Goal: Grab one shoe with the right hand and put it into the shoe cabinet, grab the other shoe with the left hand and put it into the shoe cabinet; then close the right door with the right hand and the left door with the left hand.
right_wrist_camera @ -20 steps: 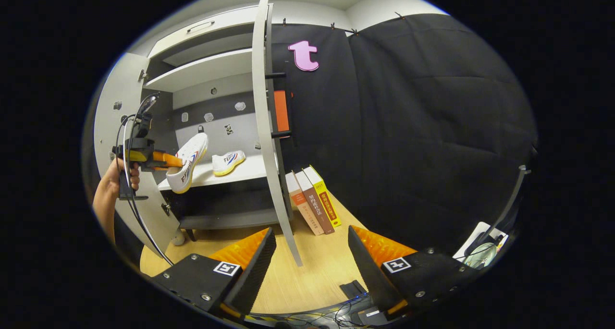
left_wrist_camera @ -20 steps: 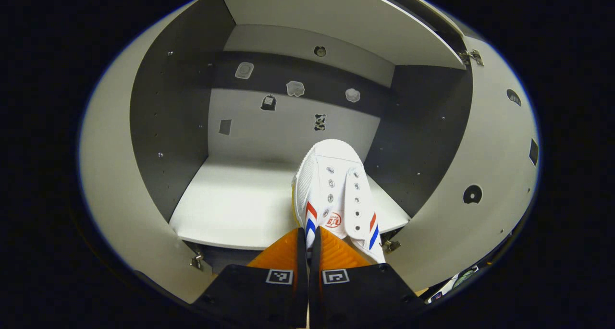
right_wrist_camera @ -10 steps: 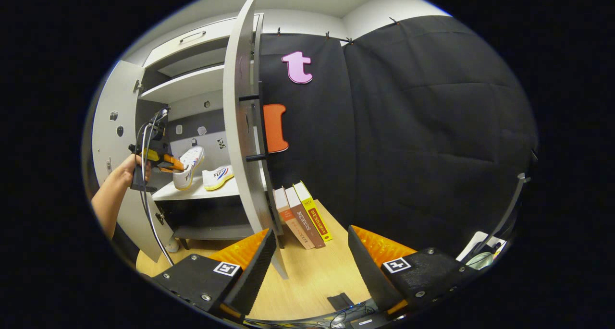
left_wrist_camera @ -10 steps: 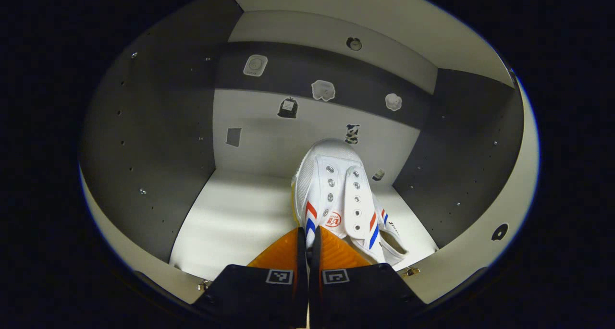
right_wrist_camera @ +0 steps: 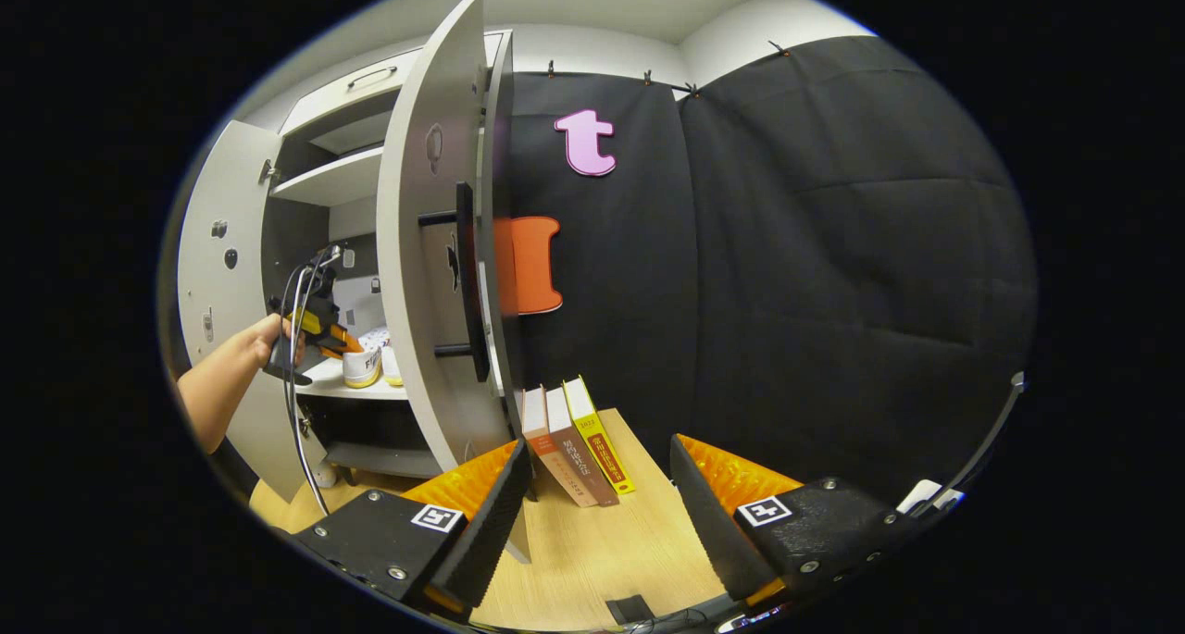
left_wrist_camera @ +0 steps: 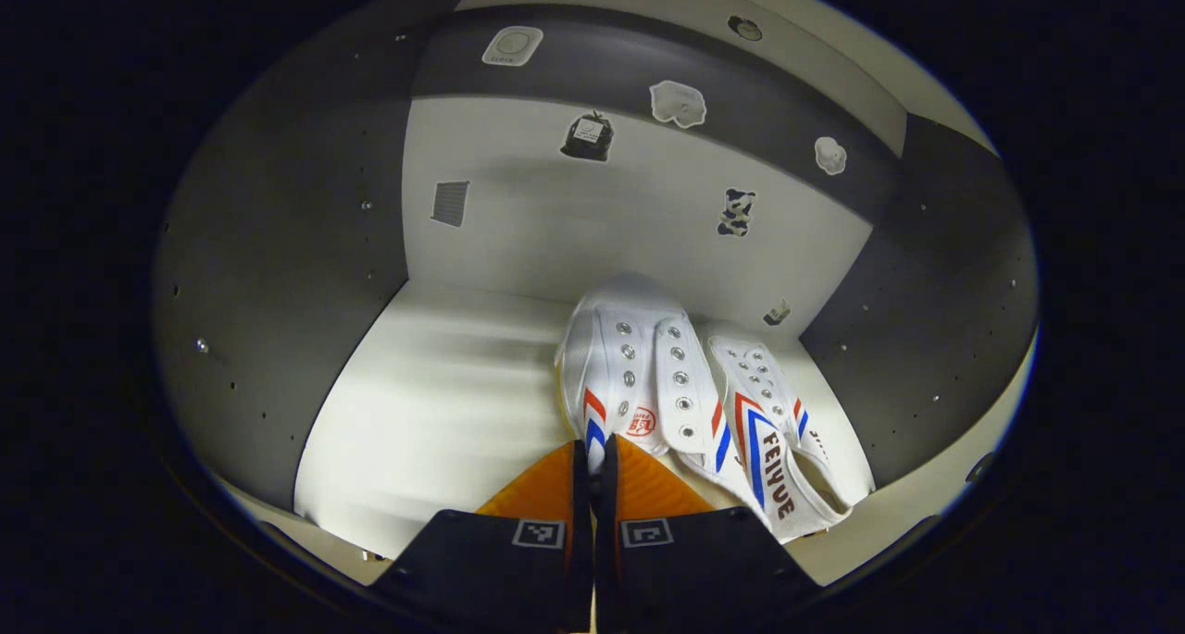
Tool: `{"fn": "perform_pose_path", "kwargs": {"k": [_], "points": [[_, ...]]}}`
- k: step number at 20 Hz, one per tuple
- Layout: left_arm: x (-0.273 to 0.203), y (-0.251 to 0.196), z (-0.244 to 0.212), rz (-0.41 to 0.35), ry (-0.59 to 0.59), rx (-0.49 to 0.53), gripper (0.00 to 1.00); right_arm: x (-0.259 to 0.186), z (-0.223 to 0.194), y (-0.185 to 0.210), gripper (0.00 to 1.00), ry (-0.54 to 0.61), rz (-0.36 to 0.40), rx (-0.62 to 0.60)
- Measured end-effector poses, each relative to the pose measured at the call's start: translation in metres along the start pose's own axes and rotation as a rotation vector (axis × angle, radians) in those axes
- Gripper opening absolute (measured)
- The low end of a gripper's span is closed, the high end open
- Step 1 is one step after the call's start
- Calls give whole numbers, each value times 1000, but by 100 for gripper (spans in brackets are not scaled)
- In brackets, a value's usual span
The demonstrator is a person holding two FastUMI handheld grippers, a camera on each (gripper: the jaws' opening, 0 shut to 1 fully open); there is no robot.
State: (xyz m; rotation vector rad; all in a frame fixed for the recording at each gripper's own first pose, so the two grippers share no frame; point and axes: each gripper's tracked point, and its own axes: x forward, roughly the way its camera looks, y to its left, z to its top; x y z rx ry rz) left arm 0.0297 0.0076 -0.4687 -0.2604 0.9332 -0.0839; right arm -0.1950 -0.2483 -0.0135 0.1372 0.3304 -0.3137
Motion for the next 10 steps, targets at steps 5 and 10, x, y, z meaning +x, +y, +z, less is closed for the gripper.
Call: {"fn": "perform_pose_path", "kwargs": {"k": [5, 10], "points": [[0, 3, -5, 2, 21, 98, 13, 14, 27, 18, 92, -32, 50, 15], [-48, -17, 17, -31, -141, 214, 42, 26, 67, 29, 92, -114, 86, -16]]}}
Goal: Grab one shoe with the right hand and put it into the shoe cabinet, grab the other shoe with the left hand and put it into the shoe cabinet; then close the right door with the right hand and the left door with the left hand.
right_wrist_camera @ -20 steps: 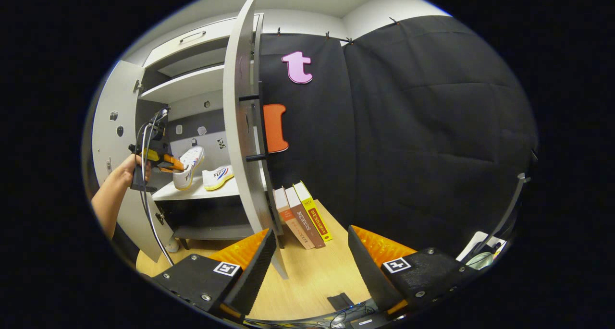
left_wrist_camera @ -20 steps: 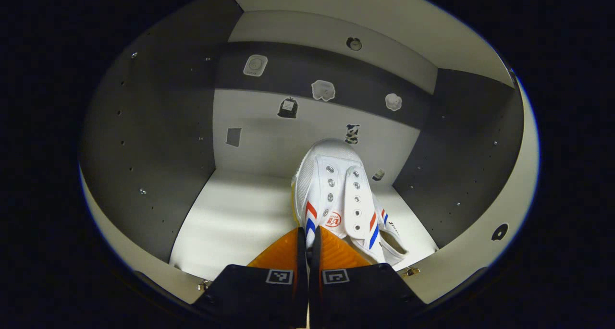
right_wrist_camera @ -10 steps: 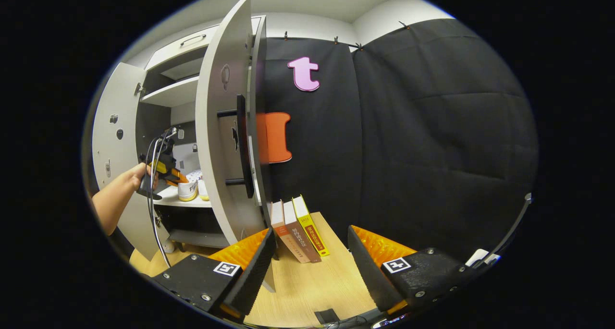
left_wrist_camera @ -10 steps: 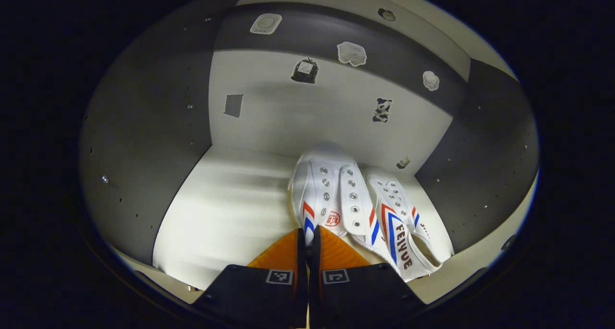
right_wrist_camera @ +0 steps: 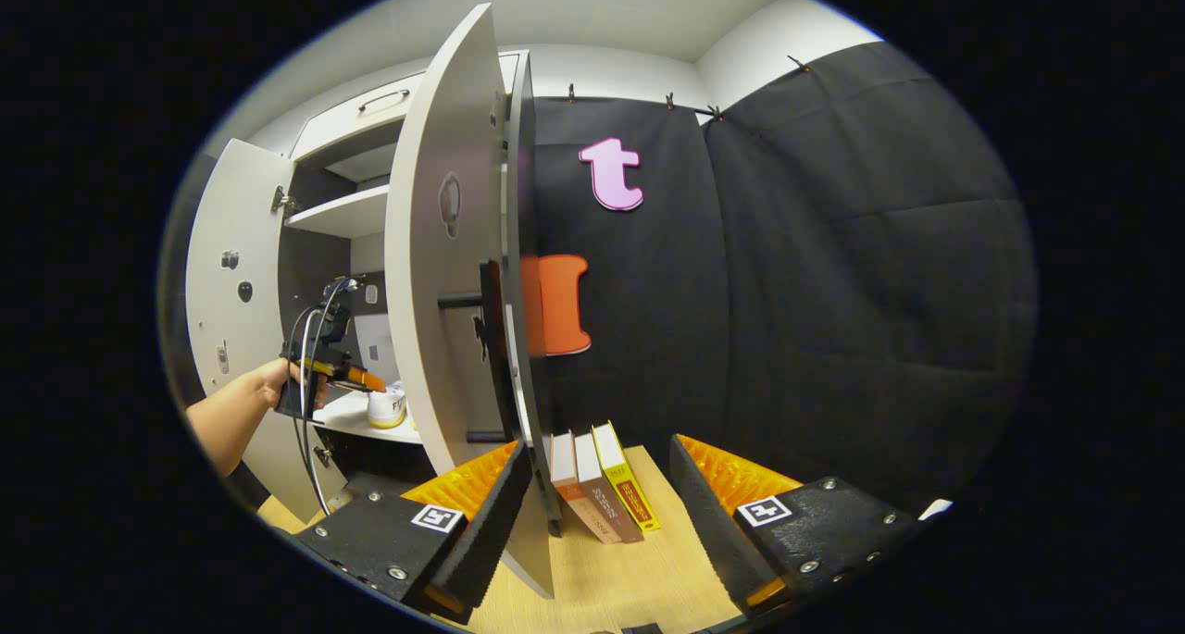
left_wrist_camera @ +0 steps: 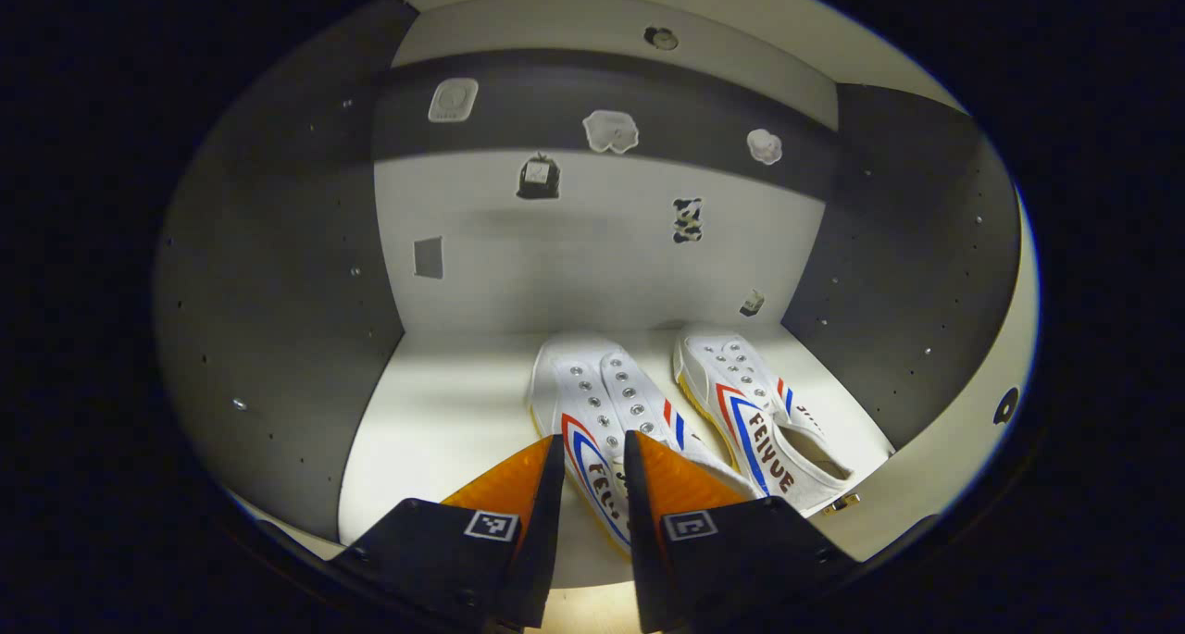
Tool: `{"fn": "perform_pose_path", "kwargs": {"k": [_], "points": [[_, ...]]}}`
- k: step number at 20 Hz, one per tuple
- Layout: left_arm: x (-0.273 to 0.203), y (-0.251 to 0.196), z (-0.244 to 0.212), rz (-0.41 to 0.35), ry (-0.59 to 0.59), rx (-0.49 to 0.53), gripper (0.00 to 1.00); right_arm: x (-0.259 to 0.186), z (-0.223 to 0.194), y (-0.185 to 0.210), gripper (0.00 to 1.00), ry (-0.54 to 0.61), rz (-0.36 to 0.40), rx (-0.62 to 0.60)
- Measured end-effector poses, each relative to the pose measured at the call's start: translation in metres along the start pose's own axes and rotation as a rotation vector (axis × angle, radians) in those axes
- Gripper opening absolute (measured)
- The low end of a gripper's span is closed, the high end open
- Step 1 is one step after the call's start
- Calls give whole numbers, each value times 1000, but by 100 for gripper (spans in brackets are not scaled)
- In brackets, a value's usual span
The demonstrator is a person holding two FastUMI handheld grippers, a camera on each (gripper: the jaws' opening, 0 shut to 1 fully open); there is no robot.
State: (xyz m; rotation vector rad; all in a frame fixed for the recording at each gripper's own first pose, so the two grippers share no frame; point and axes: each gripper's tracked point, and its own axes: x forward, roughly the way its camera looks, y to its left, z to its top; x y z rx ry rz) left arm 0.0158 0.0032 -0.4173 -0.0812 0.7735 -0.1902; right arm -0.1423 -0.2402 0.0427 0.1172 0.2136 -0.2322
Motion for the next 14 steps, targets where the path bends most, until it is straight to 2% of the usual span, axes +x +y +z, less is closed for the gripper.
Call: {"fn": "perform_pose_path", "kwargs": {"k": [1, 9, 10, 11, 12, 13, 14], "points": [[-11, -2, 2, 0, -21, 6, 53, 4, 4, 0, 92, -15, 5, -12], [-119, -20, -14, -41, -168, 46, 86, 19, 28, 5, 92, -81, 73, -45], [-130, -19, -19, -35, -177, 56, 86, 21, 29, 9, 98, -81, 96, -42], [-141, -19, -24, -32, -185, 62, 86, 22, 29, 13, 98, -86, 111, -45], [-151, -20, -27, -31, -194, 62, 86, 23, 30, 16, 87, -92, 127, -53], [-162, -22, -32, -36, -199, 62, 86, 22, 29, 18, 95, -97, 142, -62], [-173, -22, -37, -32, -206, 63, 86, 21, 28, 20, 82, -95, 158, -64]]}}
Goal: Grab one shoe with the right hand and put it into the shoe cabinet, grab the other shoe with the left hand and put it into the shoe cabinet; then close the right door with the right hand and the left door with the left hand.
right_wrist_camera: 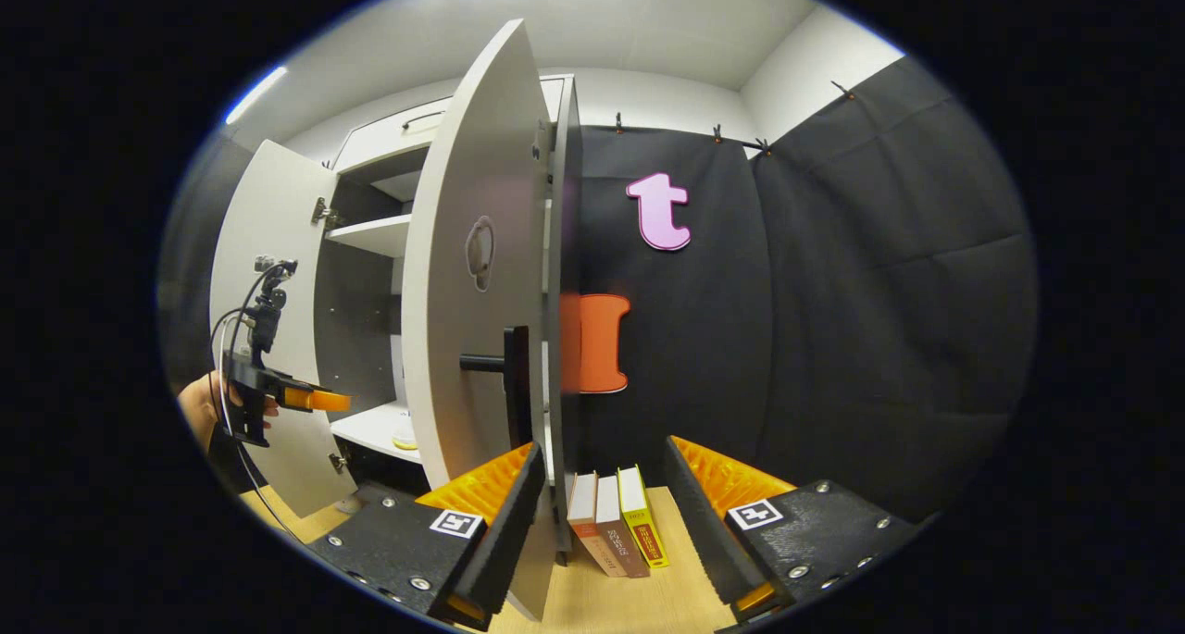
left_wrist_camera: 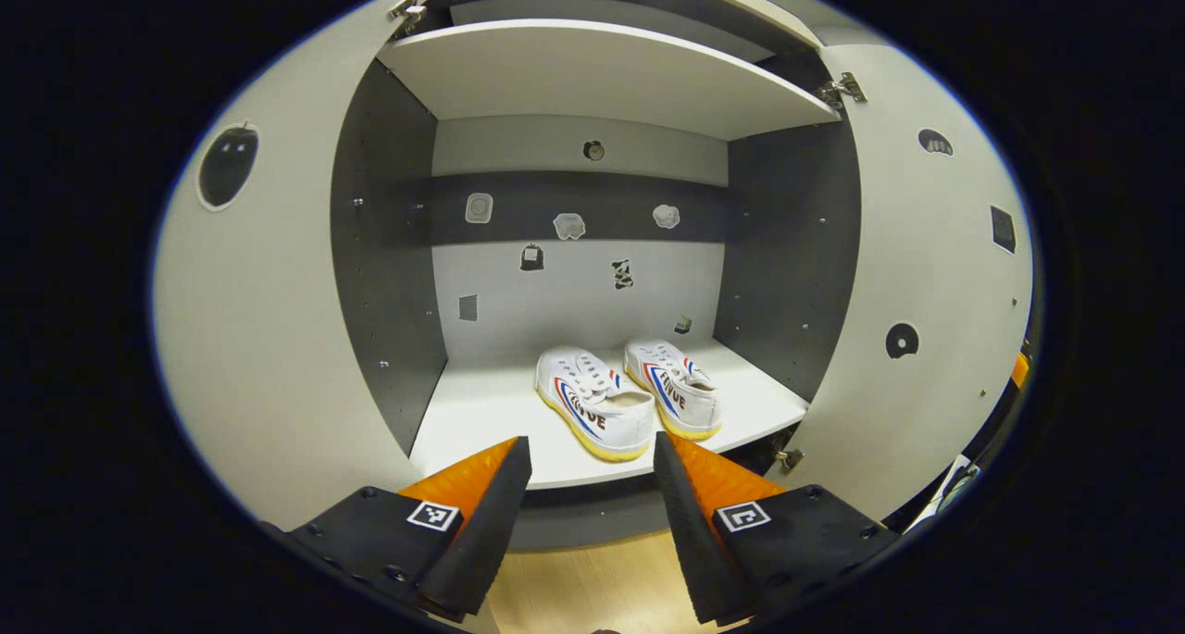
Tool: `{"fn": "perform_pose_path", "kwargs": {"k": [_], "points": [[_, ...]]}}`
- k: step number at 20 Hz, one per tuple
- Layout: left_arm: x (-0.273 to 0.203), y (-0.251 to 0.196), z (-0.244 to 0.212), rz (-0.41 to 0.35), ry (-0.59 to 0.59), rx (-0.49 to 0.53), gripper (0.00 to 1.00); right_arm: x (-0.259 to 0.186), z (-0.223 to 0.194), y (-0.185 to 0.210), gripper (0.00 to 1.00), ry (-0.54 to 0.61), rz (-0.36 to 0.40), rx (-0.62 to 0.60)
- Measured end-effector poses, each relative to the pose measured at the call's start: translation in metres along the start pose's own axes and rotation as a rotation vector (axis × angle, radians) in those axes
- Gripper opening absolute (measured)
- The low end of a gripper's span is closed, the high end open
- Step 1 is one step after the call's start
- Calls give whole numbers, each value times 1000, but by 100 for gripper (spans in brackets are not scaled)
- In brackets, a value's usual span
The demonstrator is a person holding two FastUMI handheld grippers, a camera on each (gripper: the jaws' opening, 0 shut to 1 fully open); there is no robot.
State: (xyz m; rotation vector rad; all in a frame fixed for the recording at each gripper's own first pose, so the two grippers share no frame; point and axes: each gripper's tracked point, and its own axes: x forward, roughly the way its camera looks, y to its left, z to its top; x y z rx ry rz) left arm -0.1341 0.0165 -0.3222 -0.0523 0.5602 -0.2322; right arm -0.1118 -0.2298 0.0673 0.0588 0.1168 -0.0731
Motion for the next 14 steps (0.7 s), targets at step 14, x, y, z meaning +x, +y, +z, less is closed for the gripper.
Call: {"fn": "perform_pose_path", "kwargs": {"k": [14], "points": [[-143, 15, 17, 88, -212, 32, 96, 11, 7, 85, 71, 2, 283, 8]]}}
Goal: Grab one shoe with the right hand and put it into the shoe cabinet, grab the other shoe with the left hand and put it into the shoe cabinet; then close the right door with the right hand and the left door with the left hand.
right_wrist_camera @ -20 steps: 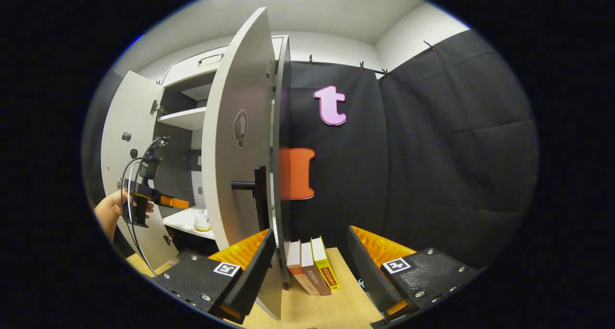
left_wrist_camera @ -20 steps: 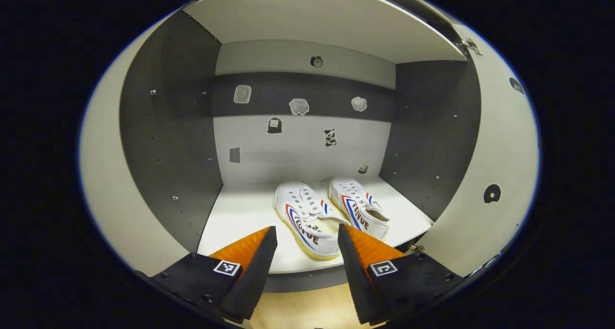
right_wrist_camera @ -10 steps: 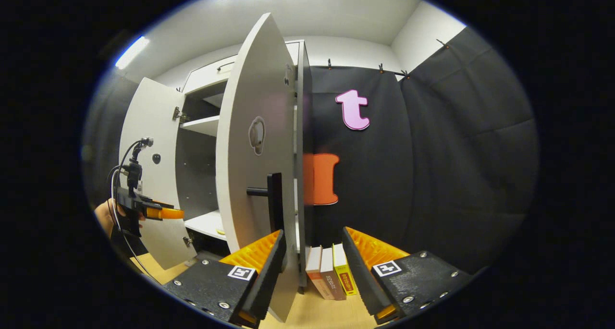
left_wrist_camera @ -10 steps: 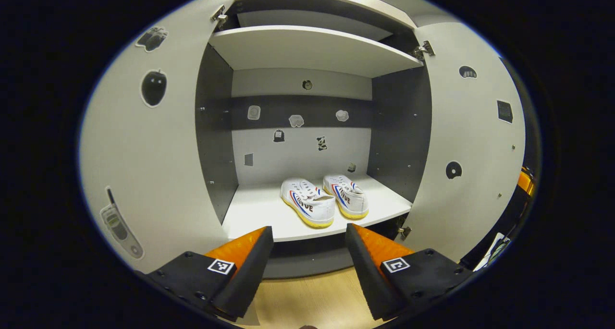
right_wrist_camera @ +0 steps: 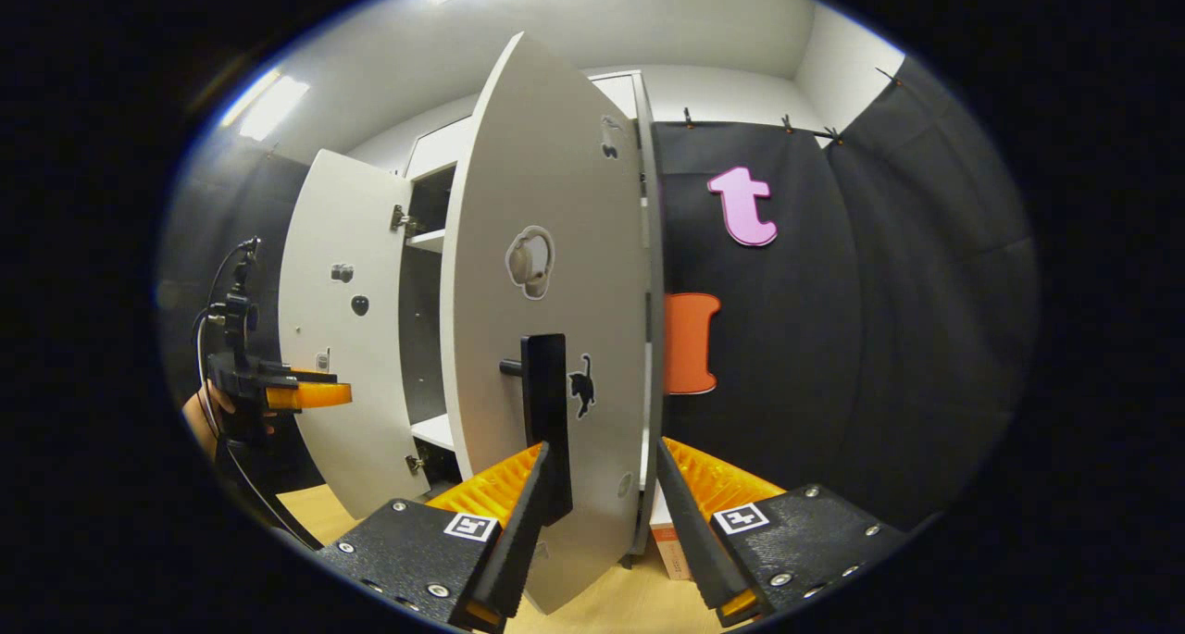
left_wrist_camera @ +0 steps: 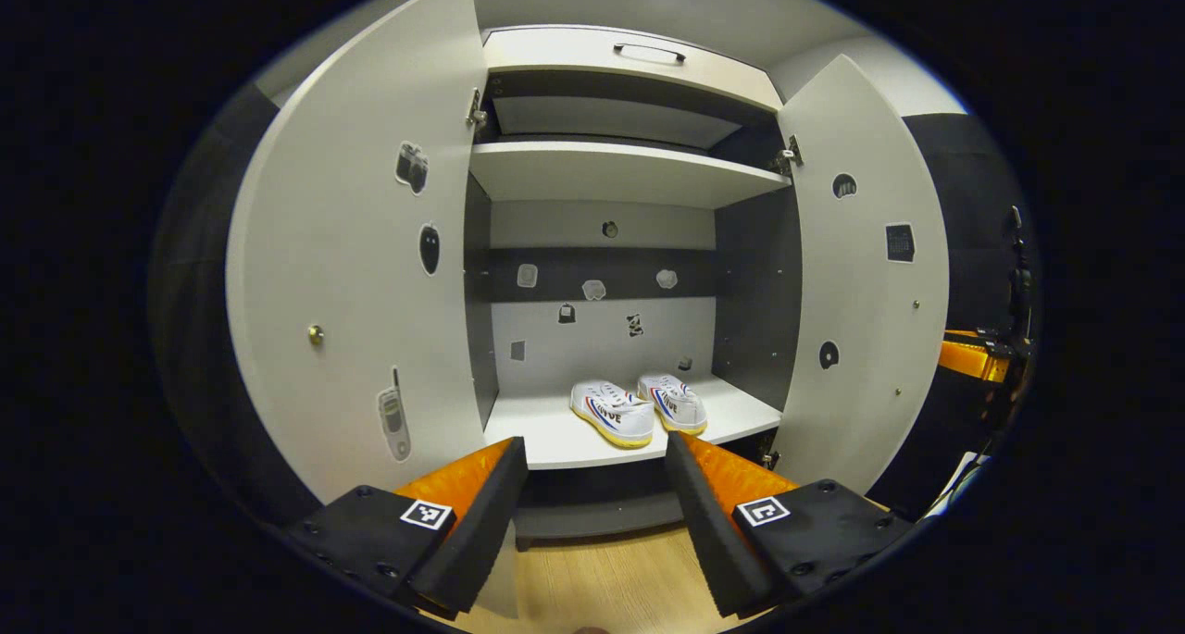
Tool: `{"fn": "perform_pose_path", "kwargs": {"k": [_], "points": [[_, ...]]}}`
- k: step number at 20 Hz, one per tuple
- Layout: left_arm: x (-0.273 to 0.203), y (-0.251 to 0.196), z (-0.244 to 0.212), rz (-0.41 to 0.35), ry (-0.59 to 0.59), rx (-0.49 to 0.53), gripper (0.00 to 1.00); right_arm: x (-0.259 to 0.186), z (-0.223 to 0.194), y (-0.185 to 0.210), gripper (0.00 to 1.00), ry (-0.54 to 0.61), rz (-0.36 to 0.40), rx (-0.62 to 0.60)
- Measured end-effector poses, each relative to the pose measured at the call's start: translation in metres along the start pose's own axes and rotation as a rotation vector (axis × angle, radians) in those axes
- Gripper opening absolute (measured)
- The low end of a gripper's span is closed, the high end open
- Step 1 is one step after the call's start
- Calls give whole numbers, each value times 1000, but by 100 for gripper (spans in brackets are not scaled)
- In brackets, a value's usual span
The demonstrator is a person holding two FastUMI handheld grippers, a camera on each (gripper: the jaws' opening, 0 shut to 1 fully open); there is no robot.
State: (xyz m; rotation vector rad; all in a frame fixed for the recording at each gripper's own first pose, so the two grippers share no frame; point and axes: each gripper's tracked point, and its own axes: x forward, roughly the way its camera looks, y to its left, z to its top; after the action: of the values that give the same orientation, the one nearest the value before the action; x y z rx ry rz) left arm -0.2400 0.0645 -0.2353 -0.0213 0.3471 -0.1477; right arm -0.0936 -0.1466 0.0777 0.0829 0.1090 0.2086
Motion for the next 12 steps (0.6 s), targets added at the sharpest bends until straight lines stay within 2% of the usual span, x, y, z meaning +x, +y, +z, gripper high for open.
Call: {"fn": "perform_pose_path", "kwargs": {"k": [1, 2, 4, 8, 9, 11, 12], "points": [[-10, 4, 3, 7, -15, 3, 96, 5, -1, 10, 80, 0, 23, -7], [-18, 9, 7, 13, -31, 5, 96, 12, -1, 19, 80, -2, 45, -5], [-29, 19, 10, 29, -51, 9, 96, 28, -2, 37, 71, -5, 87, 0], [-60, 46, 15, 70, -82, -9, 96, 69, 1, 85, 77, -19, 202, 28], [-66, 49, 16, 63, -94, -29, 96, 78, 0, 92, 84, -23, 208, 16], [-77, 56, 24, 54, -121, -56, 95, 108, 4, 99, 87, -28, 174, -16], [-83, 65, 29, 71, -142, -43, 94, 120, 7, 105, 92, -35, 167, -22]]}}
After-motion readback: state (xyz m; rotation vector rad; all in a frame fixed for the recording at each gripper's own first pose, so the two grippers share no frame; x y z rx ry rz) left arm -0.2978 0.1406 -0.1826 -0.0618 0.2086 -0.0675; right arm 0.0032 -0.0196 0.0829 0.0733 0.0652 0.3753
